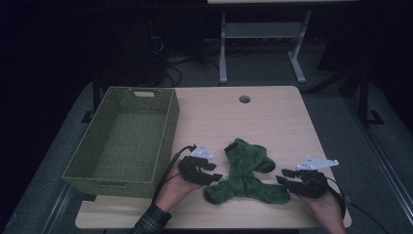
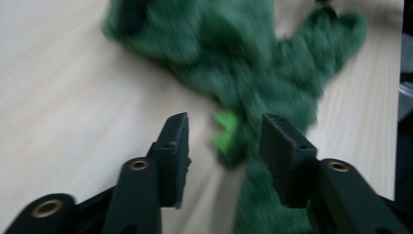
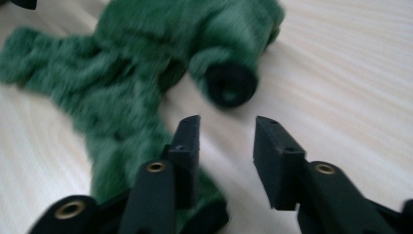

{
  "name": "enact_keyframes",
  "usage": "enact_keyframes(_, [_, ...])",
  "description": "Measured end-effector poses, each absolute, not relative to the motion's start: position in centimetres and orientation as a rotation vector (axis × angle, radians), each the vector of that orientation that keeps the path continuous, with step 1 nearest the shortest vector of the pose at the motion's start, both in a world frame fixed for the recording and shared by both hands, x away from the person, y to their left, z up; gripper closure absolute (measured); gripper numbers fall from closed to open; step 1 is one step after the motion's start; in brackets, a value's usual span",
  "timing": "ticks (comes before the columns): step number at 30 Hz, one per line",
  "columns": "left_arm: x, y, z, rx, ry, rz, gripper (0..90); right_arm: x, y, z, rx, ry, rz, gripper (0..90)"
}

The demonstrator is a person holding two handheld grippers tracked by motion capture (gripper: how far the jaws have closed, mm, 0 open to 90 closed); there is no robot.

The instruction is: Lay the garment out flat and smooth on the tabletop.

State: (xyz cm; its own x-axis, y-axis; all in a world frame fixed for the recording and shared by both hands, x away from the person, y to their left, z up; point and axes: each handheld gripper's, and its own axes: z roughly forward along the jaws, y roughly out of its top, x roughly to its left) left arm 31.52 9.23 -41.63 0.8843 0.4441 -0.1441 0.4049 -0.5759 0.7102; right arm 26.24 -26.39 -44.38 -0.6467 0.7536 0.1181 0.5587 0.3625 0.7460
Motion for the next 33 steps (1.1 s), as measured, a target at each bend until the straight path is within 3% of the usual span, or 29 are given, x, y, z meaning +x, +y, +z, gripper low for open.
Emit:
enact_keyframes(3, [32.9, 8.5, -41.0, 2.227, 0.610, 0.087, 42.7, 27.6, -26.0, -44.1, 1.180, 2.367, 1.168, 53.5])
enact_keyframes(11, [35.9, 6.3, -39.8, 2.208, 0.582, 0.126, 37.7, 29.0, -25.1, -43.9, 1.200, 2.364, 1.206, 48.4])
enact_keyframes(16, [37.8, 4.6, -39.2, 2.223, 0.568, 0.126, 37.5, 29.5, -24.7, -44.3, 1.220, 2.382, 1.196, 48.8])
enact_keyframes(20, [38.6, 3.5, -40.2, 2.262, 0.557, 0.075, 37.9, 29.9, -24.5, -44.8, 1.230, 2.409, 1.188, 55.8])
enact_keyframes(22, [38.8, 3.3, -40.9, 2.288, 0.557, 0.027, 41.8, 30.0, -24.4, -44.9, 1.228, 2.418, 1.190, 60.5])
enact_keyframes(26, [38.6, 3.2, -41.5, 2.309, 0.517, -0.008, 69.3, 30.2, -24.2, -44.9, 1.193, 2.426, 1.196, 76.8])
enact_keyframes(28, [38.3, 3.3, -41.3, 2.305, 0.512, -0.005, 80.7, 30.1, -24.0, -44.4, 1.169, 2.426, 1.193, 80.9])
enact_keyframes(33, [37.7, 4.8, -39.7, 2.268, 0.529, 0.072, 81.8, 30.2, -23.8, -43.1, 1.114, 2.405, 1.184, 81.5])
